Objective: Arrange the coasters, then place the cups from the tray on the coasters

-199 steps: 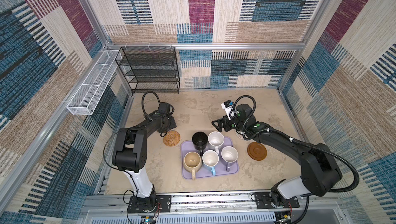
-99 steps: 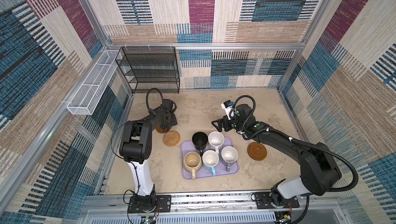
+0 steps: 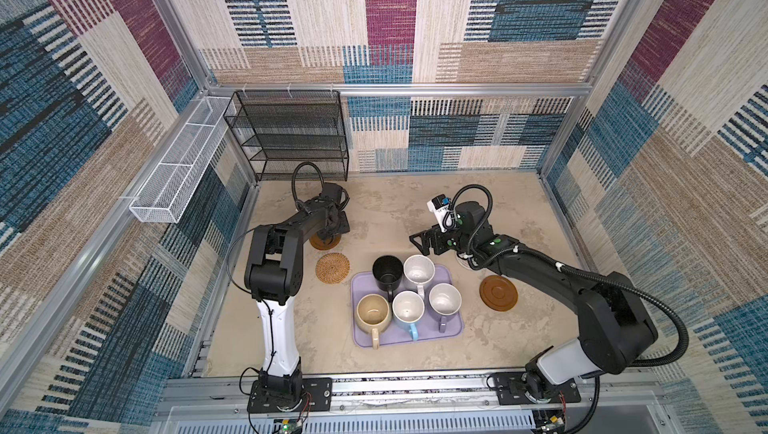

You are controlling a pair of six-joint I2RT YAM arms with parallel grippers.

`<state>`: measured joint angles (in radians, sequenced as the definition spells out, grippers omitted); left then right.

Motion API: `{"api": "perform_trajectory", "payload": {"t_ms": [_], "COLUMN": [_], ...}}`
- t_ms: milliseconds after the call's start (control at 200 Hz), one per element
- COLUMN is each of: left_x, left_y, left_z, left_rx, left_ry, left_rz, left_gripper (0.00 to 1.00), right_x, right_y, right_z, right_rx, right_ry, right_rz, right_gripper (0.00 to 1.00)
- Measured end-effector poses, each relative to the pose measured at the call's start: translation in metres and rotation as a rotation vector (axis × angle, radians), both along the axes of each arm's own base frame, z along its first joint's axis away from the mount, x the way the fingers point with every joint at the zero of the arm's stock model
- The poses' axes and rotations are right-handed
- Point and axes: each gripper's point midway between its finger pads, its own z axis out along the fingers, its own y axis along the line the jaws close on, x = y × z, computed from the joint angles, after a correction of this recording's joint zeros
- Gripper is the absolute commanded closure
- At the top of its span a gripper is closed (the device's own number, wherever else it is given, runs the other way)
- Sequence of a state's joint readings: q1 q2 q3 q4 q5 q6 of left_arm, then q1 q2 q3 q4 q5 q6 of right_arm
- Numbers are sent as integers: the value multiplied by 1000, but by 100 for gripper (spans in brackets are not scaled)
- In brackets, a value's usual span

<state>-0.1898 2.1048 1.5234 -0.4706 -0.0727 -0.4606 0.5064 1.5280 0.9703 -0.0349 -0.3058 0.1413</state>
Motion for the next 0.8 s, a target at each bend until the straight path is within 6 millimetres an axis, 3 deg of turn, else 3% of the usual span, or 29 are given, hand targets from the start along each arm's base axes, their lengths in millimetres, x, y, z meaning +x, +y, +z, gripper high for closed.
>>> {"api": "perform_trajectory", "payload": {"t_ms": [396, 511, 801], "left_x": [35, 45, 46], "left_y": [-14, -15, -14], "left_z": [3, 3, 13], "left_rx": [-31, -28, -20], "left_ry": [0, -3, -1], "left_rz": [-16, -15, -15], "left_gripper": [46, 46, 42], "right_x": [2, 3, 2], "right_y": [46, 50, 54], "right_z": [-8, -11, -10], "right_rx": [-3, -7, -2], "right_ry": [36, 53, 59], "right_rz": [72, 74, 84], "right_gripper": [6, 5, 4]}}
